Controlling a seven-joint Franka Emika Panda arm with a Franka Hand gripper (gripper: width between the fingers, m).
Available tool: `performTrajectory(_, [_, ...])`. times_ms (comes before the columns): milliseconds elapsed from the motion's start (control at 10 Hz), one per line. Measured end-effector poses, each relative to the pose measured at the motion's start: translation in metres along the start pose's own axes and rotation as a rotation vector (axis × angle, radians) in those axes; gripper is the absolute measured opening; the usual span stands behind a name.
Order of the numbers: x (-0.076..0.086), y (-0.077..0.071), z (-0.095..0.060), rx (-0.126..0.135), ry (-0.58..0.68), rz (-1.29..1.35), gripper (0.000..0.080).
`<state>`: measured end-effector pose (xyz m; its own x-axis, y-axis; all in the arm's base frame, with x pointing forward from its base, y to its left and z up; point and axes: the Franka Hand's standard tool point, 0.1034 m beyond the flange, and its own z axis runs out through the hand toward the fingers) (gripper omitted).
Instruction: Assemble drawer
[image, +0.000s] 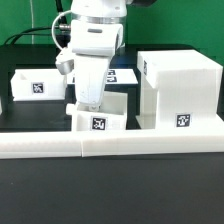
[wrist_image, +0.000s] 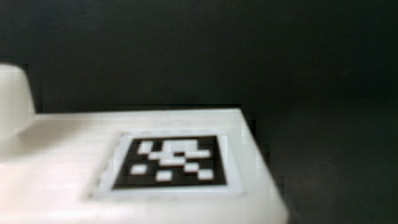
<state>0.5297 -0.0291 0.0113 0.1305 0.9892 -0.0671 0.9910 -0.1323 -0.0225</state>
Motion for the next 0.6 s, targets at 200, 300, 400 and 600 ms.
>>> performTrajectory(200, [0.001, 0.003, -0.003, 0.013, 0.001, -0.054, 0.0042])
performTrajectory(300, [0.000, 0.009, -0.008, 0.029, -0.001, -0.058, 0.0042])
performTrajectory(400, [0.002, 0.016, -0.015, 0.045, -0.005, -0.060, 0.0042])
performTrajectory(600, [0.003, 0.021, -0.019, 0.066, -0.011, -0.051, 0.0042])
